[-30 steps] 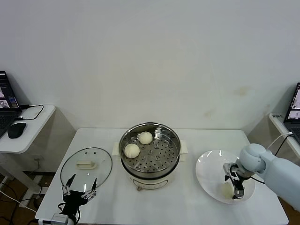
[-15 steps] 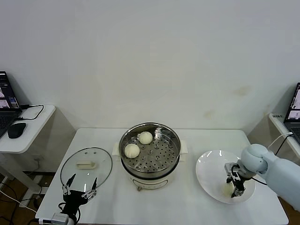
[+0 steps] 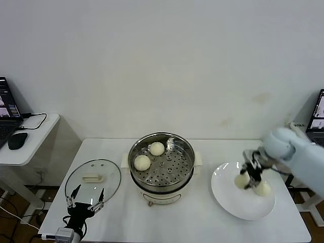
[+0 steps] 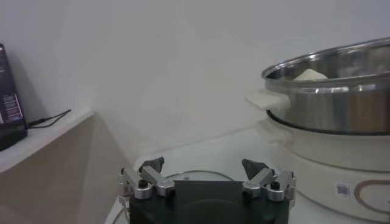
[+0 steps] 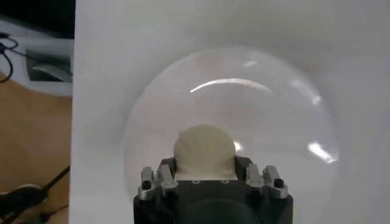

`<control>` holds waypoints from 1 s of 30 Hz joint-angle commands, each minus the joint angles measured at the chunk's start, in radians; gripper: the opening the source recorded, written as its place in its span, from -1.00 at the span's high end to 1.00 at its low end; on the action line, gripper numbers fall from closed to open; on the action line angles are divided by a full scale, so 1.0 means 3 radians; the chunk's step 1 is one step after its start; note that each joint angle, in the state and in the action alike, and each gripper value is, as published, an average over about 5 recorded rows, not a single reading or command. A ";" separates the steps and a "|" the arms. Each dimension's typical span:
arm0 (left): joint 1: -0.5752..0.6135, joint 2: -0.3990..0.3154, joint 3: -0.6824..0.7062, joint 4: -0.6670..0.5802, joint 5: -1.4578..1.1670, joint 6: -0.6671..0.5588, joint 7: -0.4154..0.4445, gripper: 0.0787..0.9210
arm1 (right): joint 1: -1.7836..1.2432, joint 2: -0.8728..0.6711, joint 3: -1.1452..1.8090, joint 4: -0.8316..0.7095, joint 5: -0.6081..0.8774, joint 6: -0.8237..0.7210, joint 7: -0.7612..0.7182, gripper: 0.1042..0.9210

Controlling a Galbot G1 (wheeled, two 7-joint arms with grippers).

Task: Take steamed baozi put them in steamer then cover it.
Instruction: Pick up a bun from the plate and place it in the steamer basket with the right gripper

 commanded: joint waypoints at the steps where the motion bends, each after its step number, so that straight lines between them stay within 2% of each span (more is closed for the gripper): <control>1: 0.0008 -0.0007 0.0002 -0.0024 0.0075 -0.0033 -0.0016 -0.77 | 0.1612 0.0917 -0.0717 -0.0449 0.0743 -0.0023 -0.0129 -0.18; 8: 0.0037 -0.0004 -0.0034 -0.0061 0.0077 -0.0081 -0.0060 -0.77 | 0.1705 0.1666 -0.0702 -0.0933 0.0859 0.0133 -0.0190 -0.18; 10: 0.0038 -0.0003 -0.0046 -0.0058 0.0072 -0.0092 -0.0070 -0.77 | 0.1672 0.1886 -0.0654 -0.1214 0.0994 0.0432 -0.0251 -0.18; 13: 0.0029 -0.0001 -0.0058 -0.0048 0.0068 -0.0099 -0.0076 -0.77 | 0.1608 0.2208 -0.0600 -0.1744 0.1171 0.1318 -0.0337 -0.18; 16: 0.0013 0.0000 -0.0069 -0.0045 0.0066 -0.0103 -0.0073 -0.77 | 0.1566 0.2391 -0.0622 -0.1968 0.1088 0.1870 -0.0372 -0.18; 23: -0.0017 -0.0003 -0.0090 -0.0020 0.0013 -0.0100 -0.0065 -0.77 | 0.1465 0.2436 -0.0688 -0.1587 0.0562 0.2467 -0.0381 -0.19; 30: -0.0051 -0.0018 -0.0086 -0.0016 -0.0076 -0.0069 -0.0039 -0.77 | 0.1337 0.2313 -0.0849 -0.0857 0.0019 0.2694 -0.0284 -0.20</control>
